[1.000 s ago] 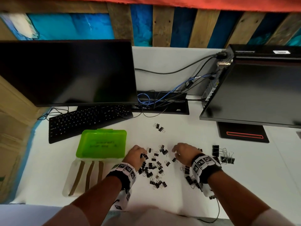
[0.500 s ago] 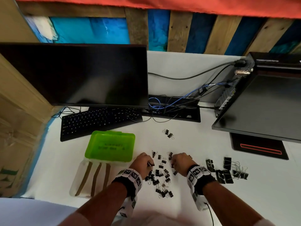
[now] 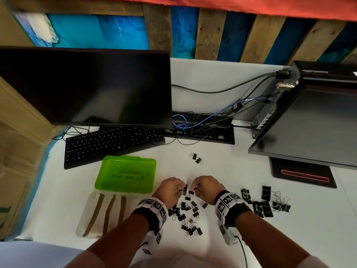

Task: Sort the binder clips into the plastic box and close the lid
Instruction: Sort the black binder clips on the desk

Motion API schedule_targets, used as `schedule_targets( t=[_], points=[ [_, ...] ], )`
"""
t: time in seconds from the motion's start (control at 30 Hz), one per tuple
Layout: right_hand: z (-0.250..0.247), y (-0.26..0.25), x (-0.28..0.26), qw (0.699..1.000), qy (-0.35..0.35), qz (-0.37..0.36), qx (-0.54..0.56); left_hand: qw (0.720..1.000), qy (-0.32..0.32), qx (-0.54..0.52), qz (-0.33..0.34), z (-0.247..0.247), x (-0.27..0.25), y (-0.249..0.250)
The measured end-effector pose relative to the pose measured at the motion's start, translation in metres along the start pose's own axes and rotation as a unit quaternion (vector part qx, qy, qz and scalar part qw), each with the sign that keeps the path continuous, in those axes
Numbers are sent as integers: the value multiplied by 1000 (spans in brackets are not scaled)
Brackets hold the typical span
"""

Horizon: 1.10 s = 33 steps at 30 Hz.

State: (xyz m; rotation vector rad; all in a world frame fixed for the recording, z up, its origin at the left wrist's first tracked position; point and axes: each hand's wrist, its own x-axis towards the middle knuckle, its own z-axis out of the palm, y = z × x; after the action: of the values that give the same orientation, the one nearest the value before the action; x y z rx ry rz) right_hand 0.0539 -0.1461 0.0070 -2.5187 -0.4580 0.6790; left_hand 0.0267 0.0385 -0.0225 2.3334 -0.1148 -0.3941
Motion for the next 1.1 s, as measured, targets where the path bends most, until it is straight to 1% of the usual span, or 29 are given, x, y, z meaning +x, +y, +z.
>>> schedule_targets(
  t=[0.1, 0.23, 0.4, 0.57, 0.7, 0.77, 0.9, 1.0, 1.1],
  points=[
    [1, 2, 3, 1000, 5, -11, 10, 1000, 11, -24, 14, -8, -1, -1],
    [4, -5, 12, 999, -8, -20, 39, 999, 16, -43, 17, -16, -2, -3],
    [8, -18, 22, 994, -5, -40, 102, 997, 55, -39, 22, -23, 3, 0],
    [4, -17, 38, 992, 2, -33, 125, 996, 76, -17, 34, -34, 17, 1],
    [6, -16, 51, 977, 2, -8, 213, 996, 87, -24, 23, -38, 26, 0],
    [8, -13, 56, 971, 1, -3, 240, 996, 89, -25, 21, -38, 30, -2],
    [8, -10, 66, 968, -14, -6, 252, 995, 94, -22, 19, -39, 38, -5],
    [8, -8, 72, 967, -4, -1, 255, 994, 108, -12, 12, -36, 46, -4],
    [9, -1, 74, 960, 12, 21, 280, 994, 109, -12, 3, -33, 56, 1]
  ],
)
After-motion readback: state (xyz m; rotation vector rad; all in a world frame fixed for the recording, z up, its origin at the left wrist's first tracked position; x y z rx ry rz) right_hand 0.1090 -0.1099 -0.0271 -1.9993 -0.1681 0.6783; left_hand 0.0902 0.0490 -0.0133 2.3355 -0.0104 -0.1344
